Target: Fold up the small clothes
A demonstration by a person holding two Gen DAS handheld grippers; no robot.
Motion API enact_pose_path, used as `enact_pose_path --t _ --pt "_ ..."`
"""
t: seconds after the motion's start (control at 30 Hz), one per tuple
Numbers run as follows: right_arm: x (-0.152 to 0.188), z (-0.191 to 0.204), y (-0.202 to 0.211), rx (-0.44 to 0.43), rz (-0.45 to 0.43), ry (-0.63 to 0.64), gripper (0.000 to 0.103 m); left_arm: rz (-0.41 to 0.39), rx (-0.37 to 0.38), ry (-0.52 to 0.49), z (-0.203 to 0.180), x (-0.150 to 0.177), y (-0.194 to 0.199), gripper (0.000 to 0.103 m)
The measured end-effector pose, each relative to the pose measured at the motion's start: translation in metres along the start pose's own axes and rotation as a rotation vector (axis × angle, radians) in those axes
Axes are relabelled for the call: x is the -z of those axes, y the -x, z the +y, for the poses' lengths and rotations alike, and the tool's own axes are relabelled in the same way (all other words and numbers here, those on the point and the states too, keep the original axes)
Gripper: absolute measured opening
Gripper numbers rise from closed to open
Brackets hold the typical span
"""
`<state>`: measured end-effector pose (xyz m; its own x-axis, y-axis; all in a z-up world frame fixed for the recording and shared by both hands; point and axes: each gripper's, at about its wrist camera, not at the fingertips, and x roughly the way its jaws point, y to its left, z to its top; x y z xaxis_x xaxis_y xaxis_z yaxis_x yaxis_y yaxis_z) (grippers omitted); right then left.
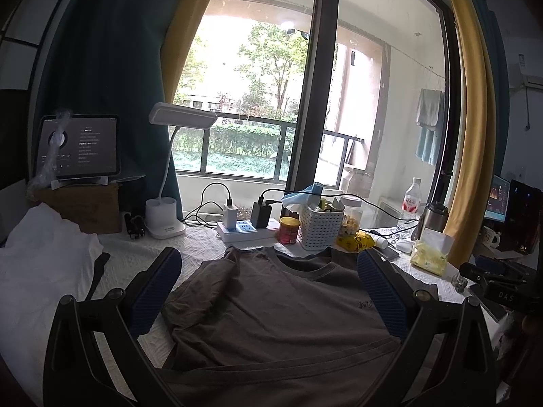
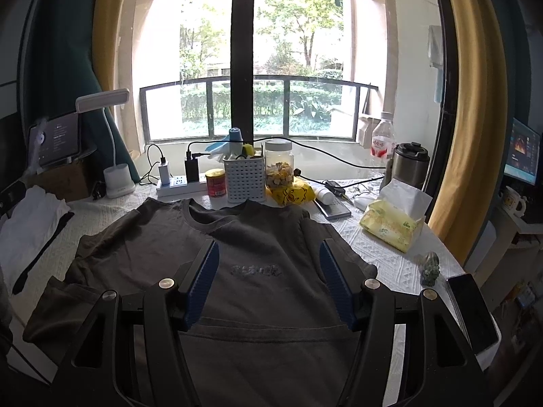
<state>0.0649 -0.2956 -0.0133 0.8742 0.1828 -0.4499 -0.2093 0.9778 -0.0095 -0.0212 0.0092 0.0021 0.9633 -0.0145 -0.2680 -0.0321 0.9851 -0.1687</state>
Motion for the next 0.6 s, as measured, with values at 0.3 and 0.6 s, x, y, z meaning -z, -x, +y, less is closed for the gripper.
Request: enact_pose_path --t 0.3,0.6 --pt "0.001 -0.002 -0.003 0.003 0.008 -0.008 0.065 0.005 -0.004 -0.007 -0.002 0.0 -0.002 0.102" --pt "0.003 -0.012 -0.016 0.005 0.026 -0.023 0.065 0.025 -0.008 -0.021 -0.007 0.0 -0.013 0.102"
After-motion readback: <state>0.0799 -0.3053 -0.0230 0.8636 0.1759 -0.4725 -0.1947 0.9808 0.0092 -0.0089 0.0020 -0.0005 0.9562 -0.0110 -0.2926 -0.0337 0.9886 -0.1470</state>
